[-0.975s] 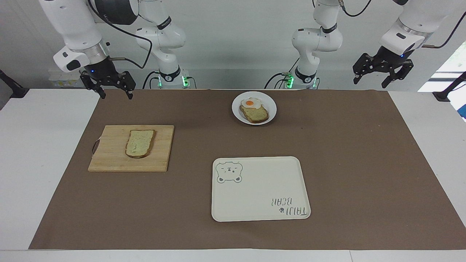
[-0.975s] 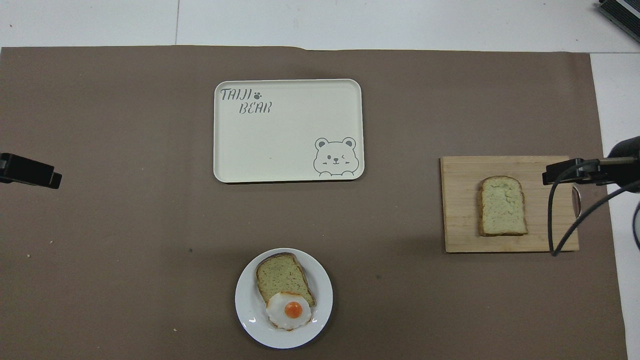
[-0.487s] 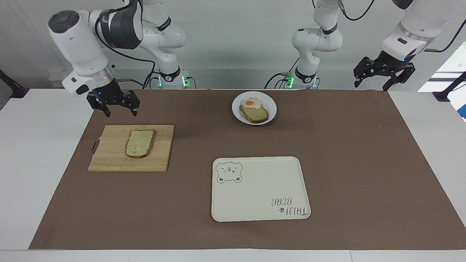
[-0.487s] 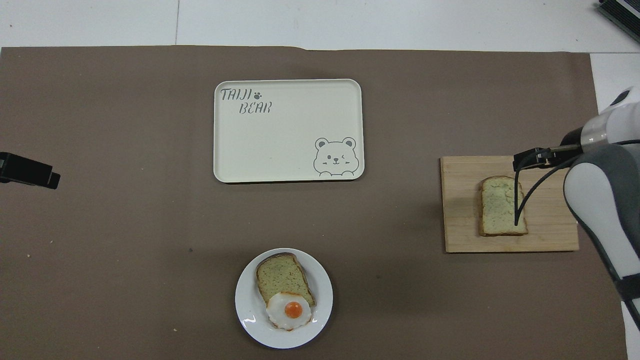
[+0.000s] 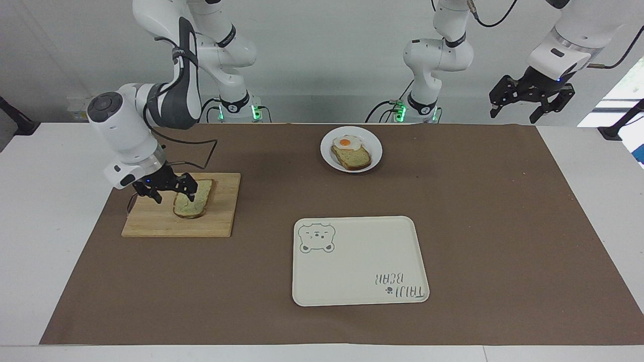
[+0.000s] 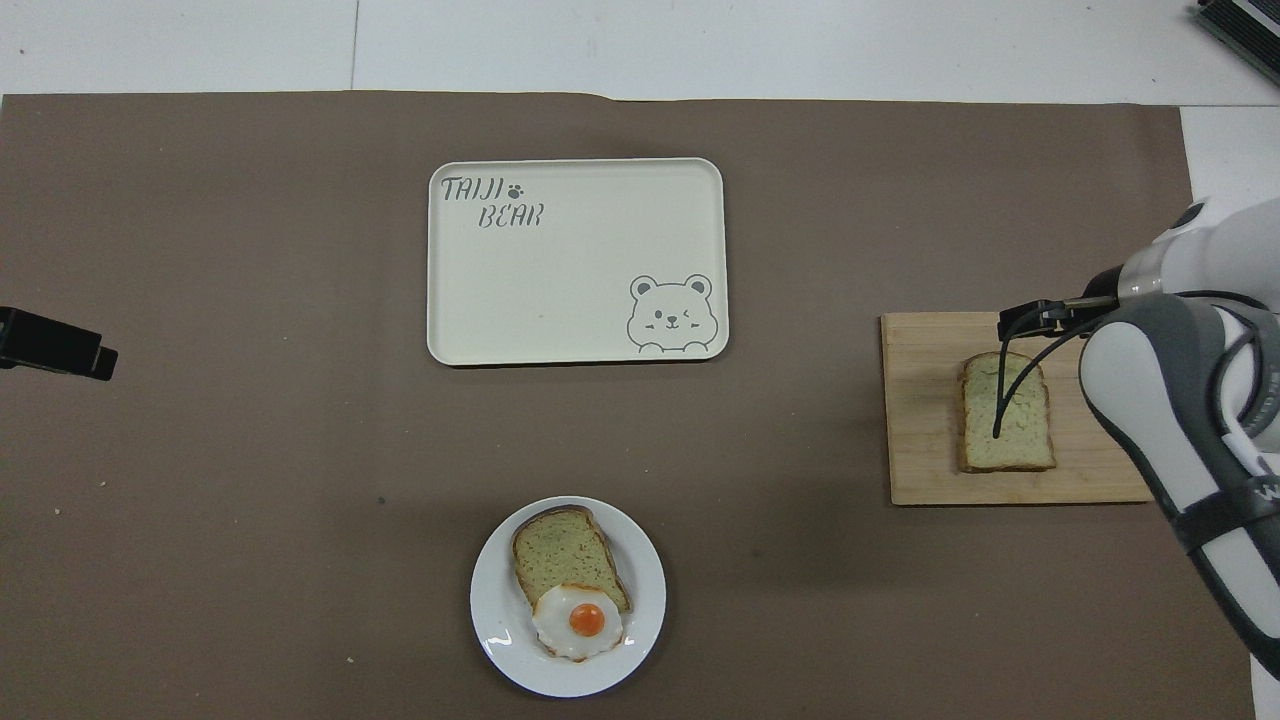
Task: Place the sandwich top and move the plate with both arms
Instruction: 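Reach the right gripper down and grasp the bread slice on the board, then slide the bread slice off the board edge with the right gripper, then carry the bread slice over the plate with the right gripper, then lower the bread onto the egg and open the right gripper, then withdraw the right gripper while the left gripper reaches toward the plate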
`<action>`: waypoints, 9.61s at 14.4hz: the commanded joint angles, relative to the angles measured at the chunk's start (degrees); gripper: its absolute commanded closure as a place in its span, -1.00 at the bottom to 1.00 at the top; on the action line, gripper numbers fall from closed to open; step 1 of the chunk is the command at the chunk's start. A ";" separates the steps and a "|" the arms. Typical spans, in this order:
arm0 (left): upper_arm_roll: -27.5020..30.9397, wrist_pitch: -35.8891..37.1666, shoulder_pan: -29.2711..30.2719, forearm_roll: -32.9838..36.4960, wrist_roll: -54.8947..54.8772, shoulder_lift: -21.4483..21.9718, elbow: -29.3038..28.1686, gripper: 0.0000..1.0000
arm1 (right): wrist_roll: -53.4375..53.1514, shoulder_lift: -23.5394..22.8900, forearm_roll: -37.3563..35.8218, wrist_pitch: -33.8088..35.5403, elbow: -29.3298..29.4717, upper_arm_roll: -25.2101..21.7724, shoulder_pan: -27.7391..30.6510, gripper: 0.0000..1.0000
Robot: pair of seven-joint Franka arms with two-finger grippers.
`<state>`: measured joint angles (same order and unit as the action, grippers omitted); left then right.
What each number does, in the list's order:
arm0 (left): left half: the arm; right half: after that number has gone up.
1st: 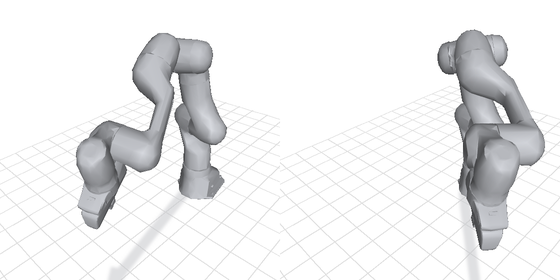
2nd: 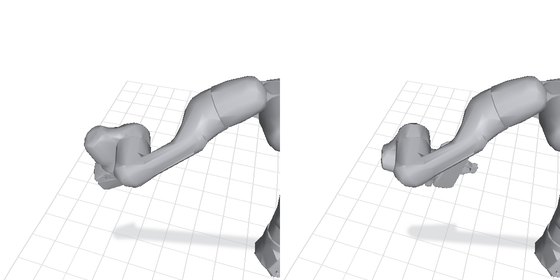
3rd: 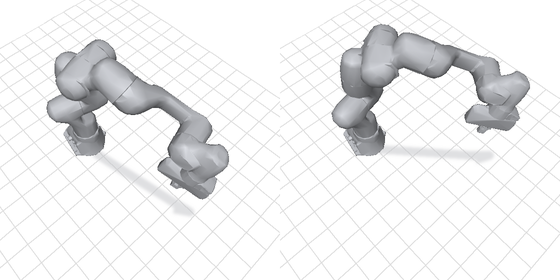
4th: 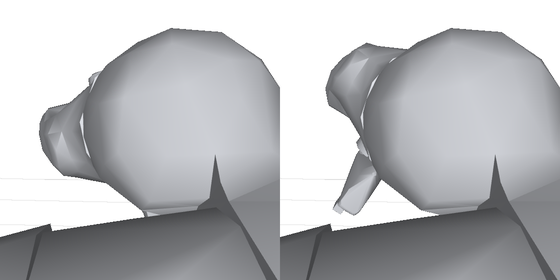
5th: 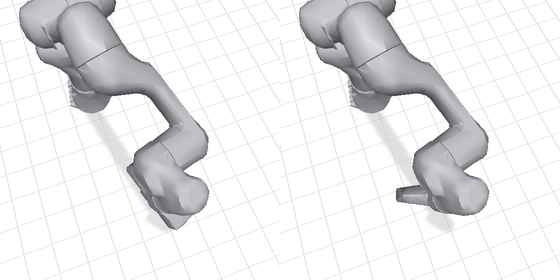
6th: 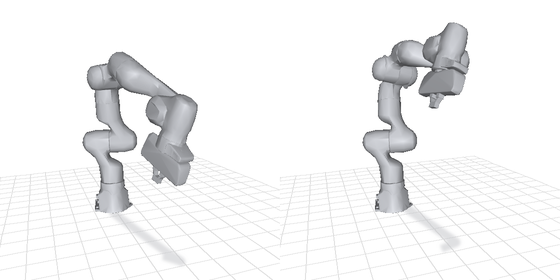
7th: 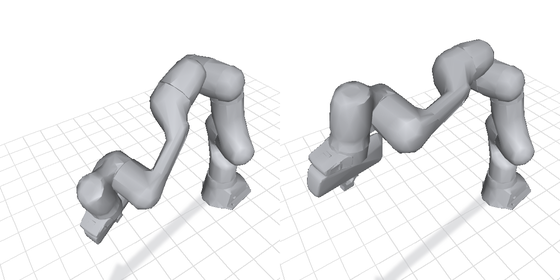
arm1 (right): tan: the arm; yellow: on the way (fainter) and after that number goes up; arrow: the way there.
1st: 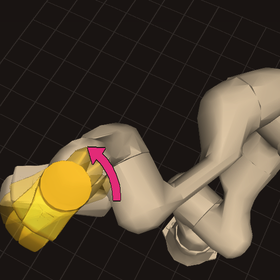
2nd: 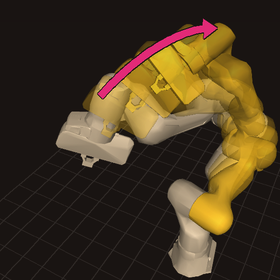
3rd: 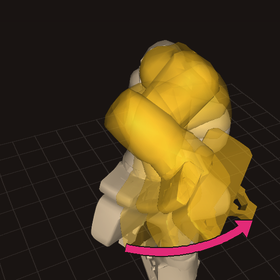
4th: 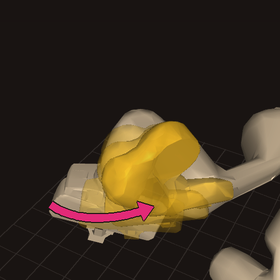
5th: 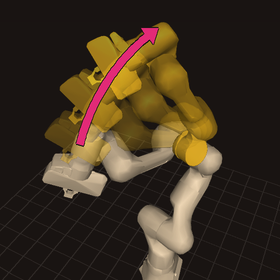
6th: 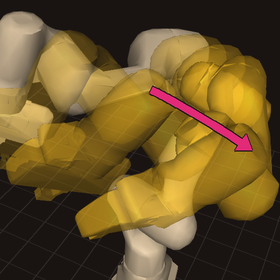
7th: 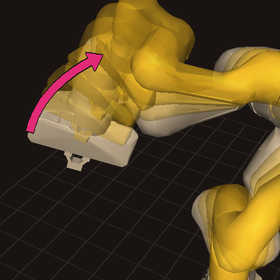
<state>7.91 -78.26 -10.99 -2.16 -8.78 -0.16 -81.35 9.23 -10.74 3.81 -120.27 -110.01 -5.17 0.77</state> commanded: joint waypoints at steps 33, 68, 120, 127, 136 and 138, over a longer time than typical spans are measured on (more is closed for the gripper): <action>-10.81 0.39 10.81 0.49 0.52 0.86 -0.56 -1.00 | 12.47 -2.10 7.80 -6.75 -4.43 1.39 4.50 1.00; -10.45 1.01 10.90 0.49 0.69 1.56 -1.61 -1.00 | -10.97 12.06 13.86 27.02 -3.02 9.21 -7.70 1.00; -10.54 0.92 10.28 0.49 0.96 2.70 -3.20 -1.00 | -19.95 -4.46 18.19 -6.30 -3.37 9.13 -37.33 -1.00; -10.54 0.75 10.63 0.49 0.34 3.76 -4.95 -1.00 | -30.42 -1.75 -1.33 -5.68 0.06 8.95 -38.92 -1.00; -10.37 0.04 11.16 -7.93 0.43 4.72 -6.97 -1.00 | -30.06 3.97 -7.14 3.18 7.16 8.51 -29.69 -1.00; -10.02 -1.79 11.60 -11.88 0.17 5.86 -9.33 -1.00 | -29.89 5.55 -7.15 5.56 8.32 8.34 -28.99 -1.00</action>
<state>-2.23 -77.81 -0.44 -10.53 -8.56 2.80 -86.39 -20.04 -6.36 -1.75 -117.39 -103.33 2.51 -29.18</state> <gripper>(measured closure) 0.000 0.000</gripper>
